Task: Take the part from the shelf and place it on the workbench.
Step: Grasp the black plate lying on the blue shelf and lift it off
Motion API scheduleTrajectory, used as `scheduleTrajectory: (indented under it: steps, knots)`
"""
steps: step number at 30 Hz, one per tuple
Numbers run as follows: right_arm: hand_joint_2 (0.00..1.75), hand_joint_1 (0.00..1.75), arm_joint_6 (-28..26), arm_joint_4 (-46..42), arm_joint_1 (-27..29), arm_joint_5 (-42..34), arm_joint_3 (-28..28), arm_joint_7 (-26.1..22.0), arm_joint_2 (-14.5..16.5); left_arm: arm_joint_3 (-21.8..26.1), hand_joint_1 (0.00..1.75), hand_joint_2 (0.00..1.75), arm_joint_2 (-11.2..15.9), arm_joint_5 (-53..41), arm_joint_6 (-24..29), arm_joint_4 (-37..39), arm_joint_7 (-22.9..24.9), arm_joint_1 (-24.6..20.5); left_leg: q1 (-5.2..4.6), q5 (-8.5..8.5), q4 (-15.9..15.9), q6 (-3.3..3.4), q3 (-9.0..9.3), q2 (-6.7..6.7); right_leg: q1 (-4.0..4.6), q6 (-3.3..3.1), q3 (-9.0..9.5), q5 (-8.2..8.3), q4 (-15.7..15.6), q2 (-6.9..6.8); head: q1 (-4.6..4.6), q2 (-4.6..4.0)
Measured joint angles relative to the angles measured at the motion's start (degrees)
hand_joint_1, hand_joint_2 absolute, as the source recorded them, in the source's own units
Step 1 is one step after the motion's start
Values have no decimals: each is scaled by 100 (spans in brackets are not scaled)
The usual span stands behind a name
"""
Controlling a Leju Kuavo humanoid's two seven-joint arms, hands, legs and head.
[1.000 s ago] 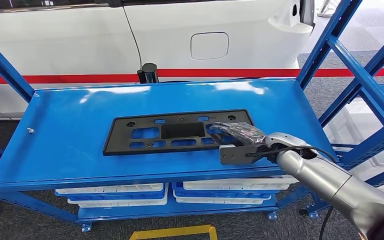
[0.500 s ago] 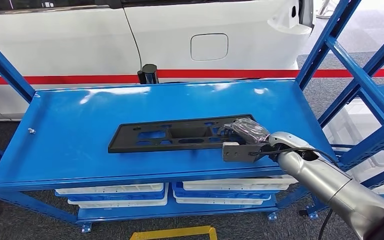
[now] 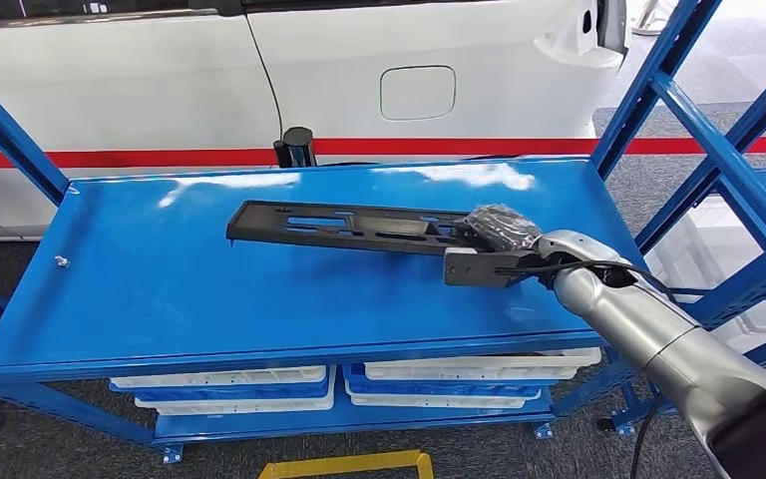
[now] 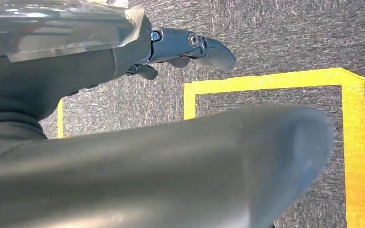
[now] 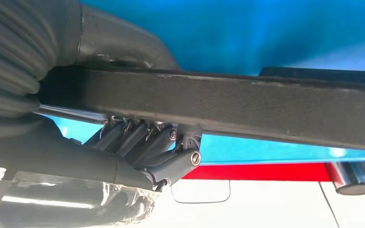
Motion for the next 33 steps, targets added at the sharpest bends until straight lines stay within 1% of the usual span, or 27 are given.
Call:
scheduleTrajectory:
  steps: [8, 14, 17, 19, 21, 23, 25, 28, 33]
  knots:
    - [175, 175, -319, 385, 7, -51, -139, -179, 184, 2, 0, 0, 0, 37, 7, 0, -32, 0, 1, -1, -1, -1, -6, 1, 0, -1, -8, -1, 0, 1, -1, 0]
    - [175, 175, -619, 648, 77, -280, -390, -458, 356, 2, 0, 0, 0, 41, 23, 0, -73, 0, 0, 0, 0, 0, -9, 1, 0, -1, -11, -1, 0, 1, -1, 0]
    - [175, 175, -775, 729, 130, -397, -507, -595, 425, 4, 0, 0, 0, 69, -3, 0, -171, 0, 1, 0, 0, 0, -11, 0, 0, -1, -13, -1, 0, 0, -1, 0]
    - [175, 175, -1035, 761, 214, -484, -618, -758, 471, 4, 0, 0, 0, 104, -60, 0, -335, 0, 1, -1, 0, -1, -12, 0, 0, -1, -14, -1, 0, 0, -1, 0]
    - [175, 175, -1461, 785, 351, -551, -816, -989, 545, 4, 0, 0, 0, 146, -107, 0, -594, -5, 1, -1, 0, -1, -15, 1, 0, -1, -16, -1, 0, 0, -1, 0]
    - [175, 175, -1923, 797, 507, -579, -1053, -1222, 647, 5, 0, 87, 0, 185, -137, 0, -806, -18, 1, -1, 0, -1, -17, 1, 0, -1, -17, -1, 0, 0, 0, 0]
    - [175, 175, -2398, 778, 685, -510, -1309, -1400, 770, 8, 0, 175, 0, 240, -214, 0, -891, -38, 1, -1, -1, -1, -18, 1, 0, -1, -18, -1, 1, 0, 0, 0]
    - [175, 175, -2955, 609, 972, -294, -1707, -1486, 930, 11, 0, 175, 1, 289, -330, 0, -901, -77, 1, -1, -1, -1, -21, 1, 1, -1, -22, -2, 1, 0, 0, 0]
    - [175, 175, -3238, 16, 1430, 13, -2349, -1474, 1038, 7, 0, 175, 8, 279, -492, -2, -854, -116, 1, -1, -1, -1, -27, -2, 0, -1, -27, -2, 1, -2, -1, 0]
